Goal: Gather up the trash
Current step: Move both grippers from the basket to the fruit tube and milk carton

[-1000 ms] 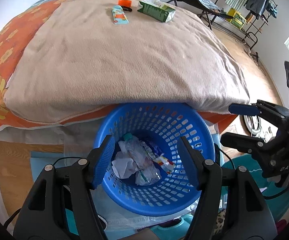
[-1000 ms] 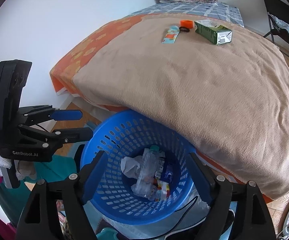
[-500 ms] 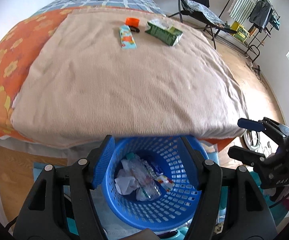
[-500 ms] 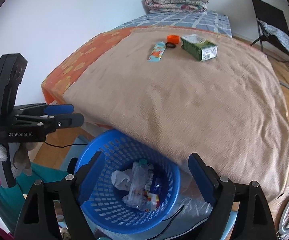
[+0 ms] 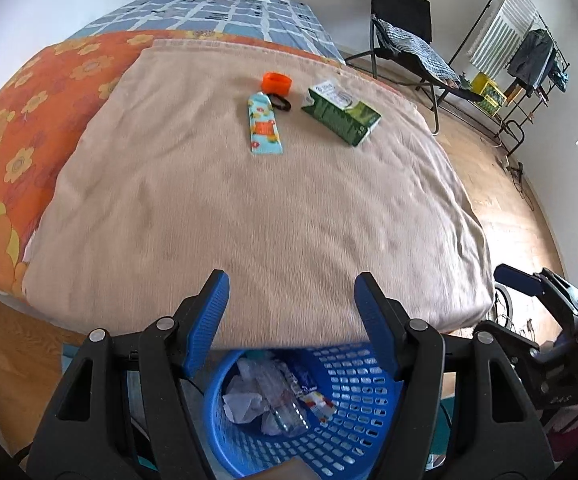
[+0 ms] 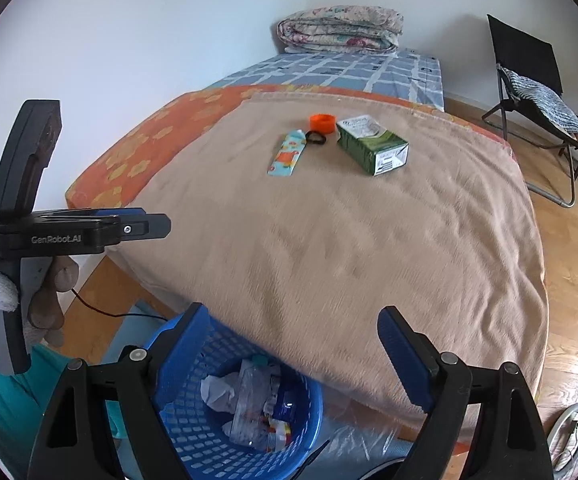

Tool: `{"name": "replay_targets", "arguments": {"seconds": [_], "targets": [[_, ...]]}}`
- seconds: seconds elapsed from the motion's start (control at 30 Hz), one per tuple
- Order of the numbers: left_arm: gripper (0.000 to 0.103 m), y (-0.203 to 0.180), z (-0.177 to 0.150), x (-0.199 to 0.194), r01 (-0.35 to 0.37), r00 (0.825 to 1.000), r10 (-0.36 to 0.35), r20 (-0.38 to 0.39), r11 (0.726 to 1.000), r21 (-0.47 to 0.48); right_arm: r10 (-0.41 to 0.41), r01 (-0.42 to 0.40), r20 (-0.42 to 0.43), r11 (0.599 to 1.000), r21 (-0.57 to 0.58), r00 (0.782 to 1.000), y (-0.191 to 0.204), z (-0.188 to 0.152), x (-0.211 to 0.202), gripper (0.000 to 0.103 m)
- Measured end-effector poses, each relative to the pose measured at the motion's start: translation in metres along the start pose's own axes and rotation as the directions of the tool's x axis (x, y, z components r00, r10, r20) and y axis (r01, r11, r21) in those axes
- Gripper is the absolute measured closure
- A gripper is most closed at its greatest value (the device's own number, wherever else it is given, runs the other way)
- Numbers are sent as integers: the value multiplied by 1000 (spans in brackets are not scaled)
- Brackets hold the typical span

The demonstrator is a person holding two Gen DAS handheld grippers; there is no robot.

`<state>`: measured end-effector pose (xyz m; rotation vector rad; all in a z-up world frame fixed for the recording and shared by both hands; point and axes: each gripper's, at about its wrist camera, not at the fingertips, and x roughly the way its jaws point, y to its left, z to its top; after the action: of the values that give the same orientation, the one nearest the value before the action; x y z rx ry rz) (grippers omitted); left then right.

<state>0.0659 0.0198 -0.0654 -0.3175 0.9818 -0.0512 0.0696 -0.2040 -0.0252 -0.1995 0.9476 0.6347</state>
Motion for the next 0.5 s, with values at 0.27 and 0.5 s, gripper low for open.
{"name": "replay_targets", "arguments": {"seconds": [0.27,0.5], "targets": [[36,3,31,12,-1,1000,2,17,999,-33,-7,7,7,1000,28,1000,-13,19,0,15],[36,2,63,34,-2,1000,3,17,998,-62,-15,15,17,999,39,1000,-35,51,9,15]]}}
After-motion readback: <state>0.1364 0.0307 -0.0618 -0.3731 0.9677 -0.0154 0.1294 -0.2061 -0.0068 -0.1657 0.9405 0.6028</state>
